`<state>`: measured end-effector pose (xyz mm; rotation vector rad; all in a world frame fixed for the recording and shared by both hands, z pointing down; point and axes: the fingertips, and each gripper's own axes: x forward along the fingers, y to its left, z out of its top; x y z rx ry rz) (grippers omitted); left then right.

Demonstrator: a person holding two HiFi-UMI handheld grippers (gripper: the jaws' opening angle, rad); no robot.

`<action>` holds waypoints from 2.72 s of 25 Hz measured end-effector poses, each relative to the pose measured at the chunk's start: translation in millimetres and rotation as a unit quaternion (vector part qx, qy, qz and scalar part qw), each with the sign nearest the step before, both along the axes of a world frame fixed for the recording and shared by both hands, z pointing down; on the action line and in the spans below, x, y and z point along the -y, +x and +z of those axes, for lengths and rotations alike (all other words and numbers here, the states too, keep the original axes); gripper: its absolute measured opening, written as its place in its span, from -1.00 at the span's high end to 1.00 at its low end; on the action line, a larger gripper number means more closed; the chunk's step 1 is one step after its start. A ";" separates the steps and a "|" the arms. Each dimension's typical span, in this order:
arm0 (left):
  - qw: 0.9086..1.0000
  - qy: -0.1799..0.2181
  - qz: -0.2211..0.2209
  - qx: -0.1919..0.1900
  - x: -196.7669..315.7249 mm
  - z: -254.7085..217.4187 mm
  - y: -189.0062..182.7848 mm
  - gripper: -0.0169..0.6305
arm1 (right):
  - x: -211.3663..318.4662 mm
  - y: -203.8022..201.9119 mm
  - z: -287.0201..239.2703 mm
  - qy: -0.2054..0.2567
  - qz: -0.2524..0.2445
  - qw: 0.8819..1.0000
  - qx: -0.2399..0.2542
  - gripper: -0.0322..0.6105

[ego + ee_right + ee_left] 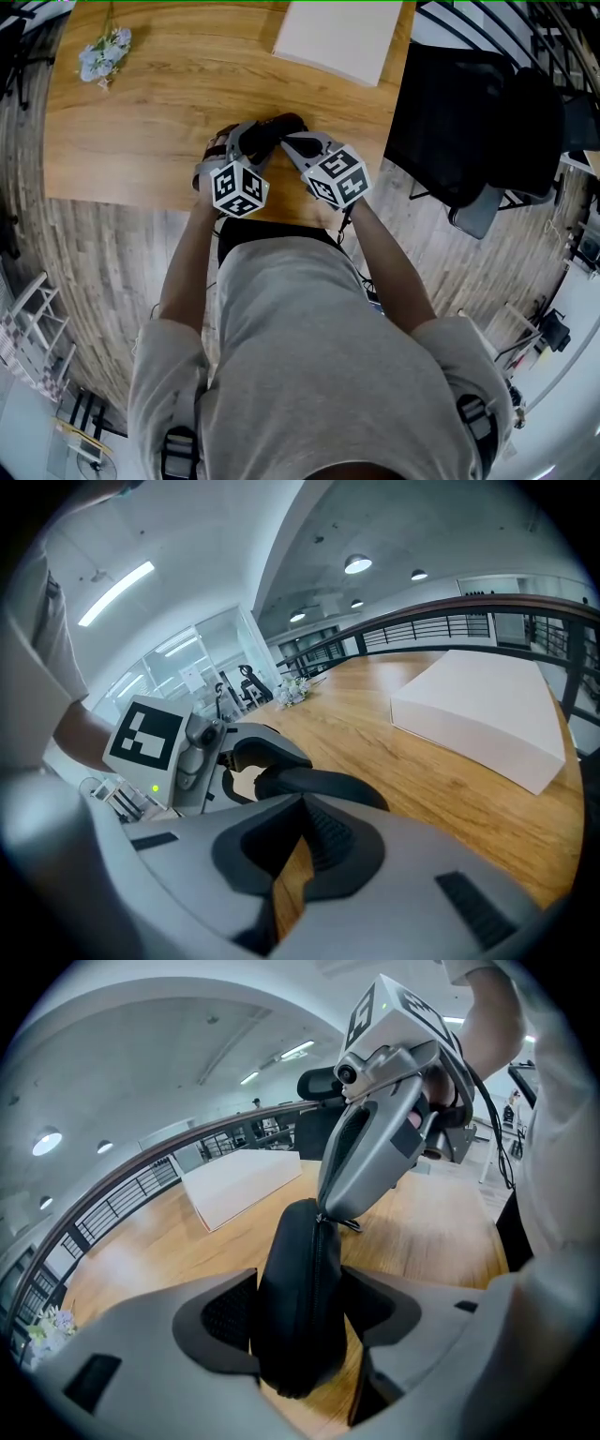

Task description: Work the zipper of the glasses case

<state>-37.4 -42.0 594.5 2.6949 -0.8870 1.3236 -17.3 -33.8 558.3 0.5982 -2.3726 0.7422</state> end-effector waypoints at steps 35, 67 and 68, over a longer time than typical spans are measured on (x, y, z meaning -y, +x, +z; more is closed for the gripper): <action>0.997 0.005 -0.067 -0.026 0.3 -10.4 -14.2 0.18 | 19.8 18.4 -9.9 0.030 0.017 0.999 -0.029 0.82; 0.995 0.090 -0.028 -0.019 -3.3 -81.5 -10.1 0.21 | 13.0 -0.1 -63.1 -0.008 0.036 0.992 0.118 0.82; 0.995 0.091 -0.026 -0.016 -3.1 -81.5 -10.0 0.21 | 11.8 -2.5 -64.8 -0.009 0.034 0.992 0.123 0.82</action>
